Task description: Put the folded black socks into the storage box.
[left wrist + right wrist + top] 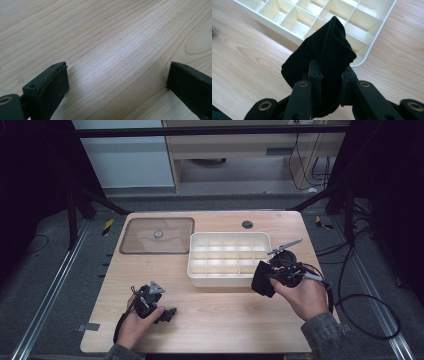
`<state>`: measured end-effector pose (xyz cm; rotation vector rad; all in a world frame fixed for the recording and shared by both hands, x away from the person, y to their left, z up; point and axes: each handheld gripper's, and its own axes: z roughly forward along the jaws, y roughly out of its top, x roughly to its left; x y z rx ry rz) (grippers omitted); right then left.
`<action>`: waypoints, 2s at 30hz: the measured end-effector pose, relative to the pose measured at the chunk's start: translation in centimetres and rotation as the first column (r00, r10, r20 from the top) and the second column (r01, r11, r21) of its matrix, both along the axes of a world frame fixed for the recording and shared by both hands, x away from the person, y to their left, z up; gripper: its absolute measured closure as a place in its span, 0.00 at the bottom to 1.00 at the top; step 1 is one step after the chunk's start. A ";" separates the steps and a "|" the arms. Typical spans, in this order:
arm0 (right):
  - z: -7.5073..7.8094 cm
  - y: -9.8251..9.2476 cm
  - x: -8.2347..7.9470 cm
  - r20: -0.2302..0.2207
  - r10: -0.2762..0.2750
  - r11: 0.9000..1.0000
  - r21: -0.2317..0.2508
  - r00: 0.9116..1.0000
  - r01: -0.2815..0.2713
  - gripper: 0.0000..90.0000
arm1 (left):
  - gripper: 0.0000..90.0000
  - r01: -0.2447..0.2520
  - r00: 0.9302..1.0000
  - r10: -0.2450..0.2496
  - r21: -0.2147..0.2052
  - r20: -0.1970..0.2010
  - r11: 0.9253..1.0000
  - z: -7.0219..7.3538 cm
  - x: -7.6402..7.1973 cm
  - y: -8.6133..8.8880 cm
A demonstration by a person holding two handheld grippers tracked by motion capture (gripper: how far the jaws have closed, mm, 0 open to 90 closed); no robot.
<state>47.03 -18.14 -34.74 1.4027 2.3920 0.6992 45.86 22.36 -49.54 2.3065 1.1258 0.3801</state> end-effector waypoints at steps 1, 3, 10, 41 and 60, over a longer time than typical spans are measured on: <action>0.1 -0.1 0.1 0.000 0.000 1.000 -0.002 1.000 0.000 0.84 | 0.03 0.001 1.000 -0.001 -0.001 0.003 1.000 0.0 0.0 0.0; 0.2 -0.3 0.3 0.002 -0.003 1.000 -0.007 1.000 0.003 0.84 | 0.03 0.002 1.000 -0.002 -0.002 0.004 1.000 -0.1 0.0 0.0; 0.9 -0.9 1.5 0.016 -0.007 1.000 -0.021 1.000 0.007 0.84 | 0.02 0.004 1.000 -0.003 -0.013 0.025 1.000 -0.2 -0.2 0.2; 0.6 -0.1 6.3 -0.004 0.037 0.993 -0.115 0.999 -0.037 0.84 | 0.01 0.001 0.998 0.002 -0.046 0.067 0.999 -0.7 -0.6 0.5; -1.3 0.4 8.3 -0.079 0.043 0.986 -0.157 0.996 -0.055 0.84 | 0.00 0.001 0.998 0.002 -0.047 0.067 0.999 -0.7 -0.6 0.5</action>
